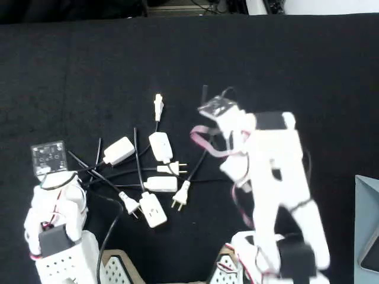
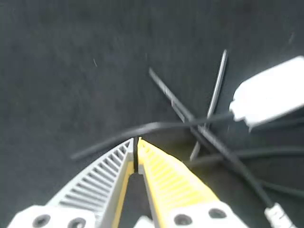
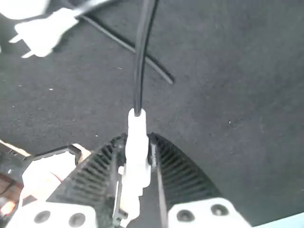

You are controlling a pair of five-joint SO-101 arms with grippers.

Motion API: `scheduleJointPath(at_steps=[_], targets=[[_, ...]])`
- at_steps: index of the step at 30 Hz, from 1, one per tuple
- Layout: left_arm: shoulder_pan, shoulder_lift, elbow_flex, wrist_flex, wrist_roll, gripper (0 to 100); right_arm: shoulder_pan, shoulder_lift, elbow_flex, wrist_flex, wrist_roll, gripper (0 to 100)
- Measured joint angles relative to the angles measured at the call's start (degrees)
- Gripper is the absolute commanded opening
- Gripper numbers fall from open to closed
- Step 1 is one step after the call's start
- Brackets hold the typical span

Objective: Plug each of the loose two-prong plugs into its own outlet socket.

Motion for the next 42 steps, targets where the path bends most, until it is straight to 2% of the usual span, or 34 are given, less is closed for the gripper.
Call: scheduleJointPath(at_steps=[6, 10, 20, 25, 33, 39, 42], targets=[[5.5, -0.3, -12.7, -0.2, 0.0, 3, -8.8, -14.5, 1.1, 0.2, -9.2, 1.1], [10.9, -0.3, -15.2, -6.0, 0.4, 3, -13.6, -19.4, 1.1, 0.2, -17.8, 1.1], [20.7, -0.1, -8.6, -26.1, 16.5, 3, -24.4, -32.9, 2.3, -7.4, -31.7, 1.1], [25.7, -0.1, -7.8, -30.9, 17.8, 3, -29.1, -41.6, 10.3, -15.7, -35.0, 1.1], [38.5, -0.1, -7.0, -31.4, 17.8, 3, -33.8, -58.3, 30.3, -31.2, -36.0, 1.1], [46.0, -0.1, -6.9, -28.4, 17.8, 3, -36.8, -65.3, 35.7, -34.2, -36.0, 1.2], [49.5, -0.1, -7.2, -26.1, 14.7, 3, -37.7, -65.4, 35.8, -34.2, -36.0, 1.2]])
